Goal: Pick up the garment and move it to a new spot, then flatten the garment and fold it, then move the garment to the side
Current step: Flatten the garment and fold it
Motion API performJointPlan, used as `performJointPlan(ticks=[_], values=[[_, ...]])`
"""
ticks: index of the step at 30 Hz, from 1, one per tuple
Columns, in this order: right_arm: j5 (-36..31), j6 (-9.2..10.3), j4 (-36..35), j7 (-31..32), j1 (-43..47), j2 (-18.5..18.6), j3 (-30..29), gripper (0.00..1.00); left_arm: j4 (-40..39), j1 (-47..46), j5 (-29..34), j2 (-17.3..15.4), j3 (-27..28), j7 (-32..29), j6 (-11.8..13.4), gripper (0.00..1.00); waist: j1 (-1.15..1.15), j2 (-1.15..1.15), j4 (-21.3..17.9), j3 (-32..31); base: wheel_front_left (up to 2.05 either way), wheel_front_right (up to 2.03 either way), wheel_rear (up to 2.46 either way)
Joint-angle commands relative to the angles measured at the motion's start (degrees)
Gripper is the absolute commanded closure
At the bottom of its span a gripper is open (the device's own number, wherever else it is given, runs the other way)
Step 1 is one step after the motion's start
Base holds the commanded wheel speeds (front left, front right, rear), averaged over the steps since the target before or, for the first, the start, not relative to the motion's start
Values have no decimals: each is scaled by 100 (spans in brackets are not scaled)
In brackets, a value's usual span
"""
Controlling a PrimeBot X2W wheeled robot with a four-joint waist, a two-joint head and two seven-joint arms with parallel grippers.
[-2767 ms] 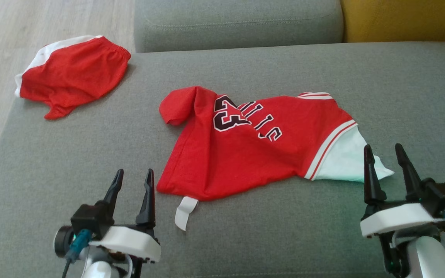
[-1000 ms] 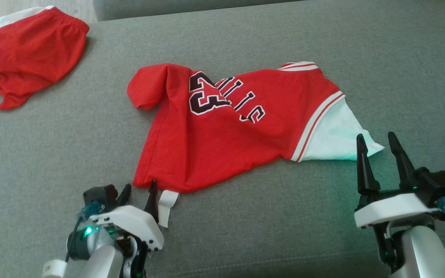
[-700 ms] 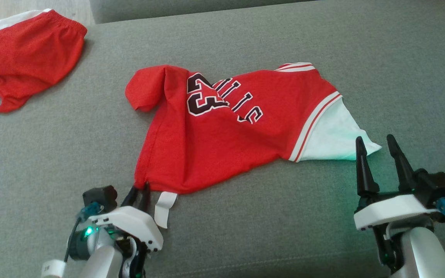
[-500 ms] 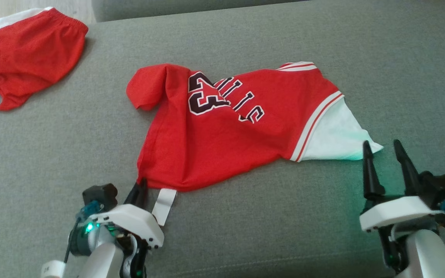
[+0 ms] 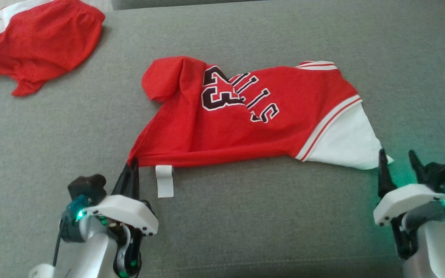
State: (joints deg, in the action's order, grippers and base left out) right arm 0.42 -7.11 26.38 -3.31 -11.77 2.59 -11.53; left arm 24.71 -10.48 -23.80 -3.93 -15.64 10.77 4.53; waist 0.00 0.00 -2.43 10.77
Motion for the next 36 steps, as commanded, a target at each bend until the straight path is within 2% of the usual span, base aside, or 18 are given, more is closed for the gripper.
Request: performJointPlan(ticks=[1,8,9,11,15,20,25,30,36], values=[[-47,-37,-55,57,-167,29,125,0,-223,-13,-31,-140,222,60,40,100,0,0,61,25,0,0,0],[-50,-37,594,329,-334,29,114,0,-441,69,-35,-131,146,20,92,100,0,0,179,93,0,0,0],[-40,-37,675,332,-361,29,122,10,-462,71,-37,-130,136,20,95,100,0,0,185,104,0,0,0],[79,-37,843,347,-411,29,211,50,-497,72,-41,-128,123,22,103,100,0,0,190,121,0,0,0],[359,-37,1153,493,-464,29,425,100,-549,86,-56,-137,121,30,128,100,0,0,161,139,0,0,0],[550,-37,1356,561,-505,29,596,100,-597,84,-70,-157,115,39,146,100,0,0,111,122,0,0,0],[825,-37,1066,2,-594,29,731,100,-742,69,-86,-194,146,127,149,100,0,0,36,41,0,0,0],[1072,-37,365,-540,-656,29,924,100,-1088,-10,-96,-226,204,232,122,100,0,0,-30,-114,0,0,0],[1351,-37,-992,-965,-618,29,1144,100,-1940,-163,-245,-250,318,285,7,100,0,0,-99,-417,0,0,0]])
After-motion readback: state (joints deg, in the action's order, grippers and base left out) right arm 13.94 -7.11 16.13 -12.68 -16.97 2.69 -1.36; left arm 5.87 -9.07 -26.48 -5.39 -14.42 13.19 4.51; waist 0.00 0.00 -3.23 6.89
